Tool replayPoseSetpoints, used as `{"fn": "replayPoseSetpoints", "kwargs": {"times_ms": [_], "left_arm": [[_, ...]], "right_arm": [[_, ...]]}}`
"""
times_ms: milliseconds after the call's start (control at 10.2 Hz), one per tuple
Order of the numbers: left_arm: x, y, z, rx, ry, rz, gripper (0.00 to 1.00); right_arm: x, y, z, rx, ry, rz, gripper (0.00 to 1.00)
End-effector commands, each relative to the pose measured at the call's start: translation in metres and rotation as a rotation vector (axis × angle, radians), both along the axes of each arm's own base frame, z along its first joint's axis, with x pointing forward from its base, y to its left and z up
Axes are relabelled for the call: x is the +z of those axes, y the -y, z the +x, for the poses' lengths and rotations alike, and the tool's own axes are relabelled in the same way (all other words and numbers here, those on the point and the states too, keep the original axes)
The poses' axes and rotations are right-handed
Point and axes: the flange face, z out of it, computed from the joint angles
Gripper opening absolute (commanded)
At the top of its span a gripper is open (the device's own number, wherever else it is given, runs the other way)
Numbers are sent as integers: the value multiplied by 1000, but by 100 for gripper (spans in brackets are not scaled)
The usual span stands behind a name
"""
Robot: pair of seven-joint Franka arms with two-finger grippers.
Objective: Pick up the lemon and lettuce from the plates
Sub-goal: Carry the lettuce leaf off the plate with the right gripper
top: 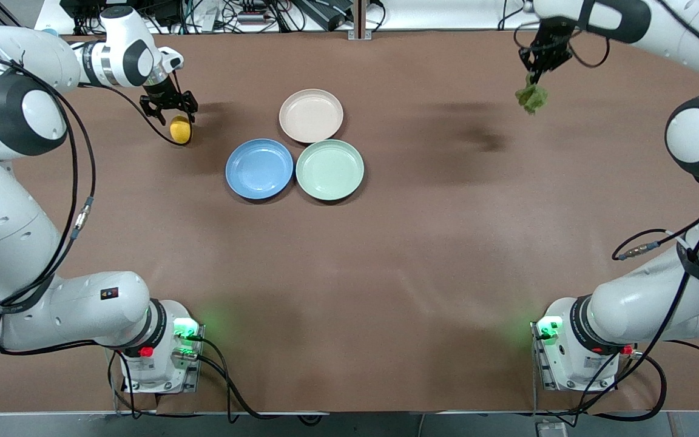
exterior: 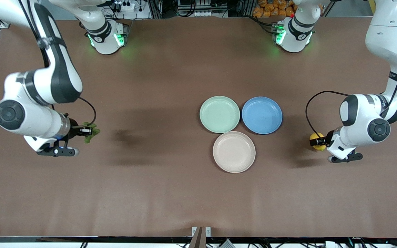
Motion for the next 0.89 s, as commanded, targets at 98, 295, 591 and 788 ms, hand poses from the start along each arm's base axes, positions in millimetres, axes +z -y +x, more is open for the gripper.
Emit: {"fn": "replayPoseSetpoints", "kwargs": {"times_ms": [98, 295, 591, 788], "left_arm": [[15, 23, 13, -37, 32, 2, 100], [25, 50, 17, -11, 54, 4, 100], [34, 67, 10, 8, 56, -7, 100], [40, 68, -5, 10, 47, -2, 100]], "right_arm": [[-74, 27, 11, -45, -2, 30, 0], [-97, 40, 17, -64, 14, 33, 0], [-135, 58, 27, -86, 51, 36, 0], [-145, 67, 36, -98, 59, 38, 13]]}}
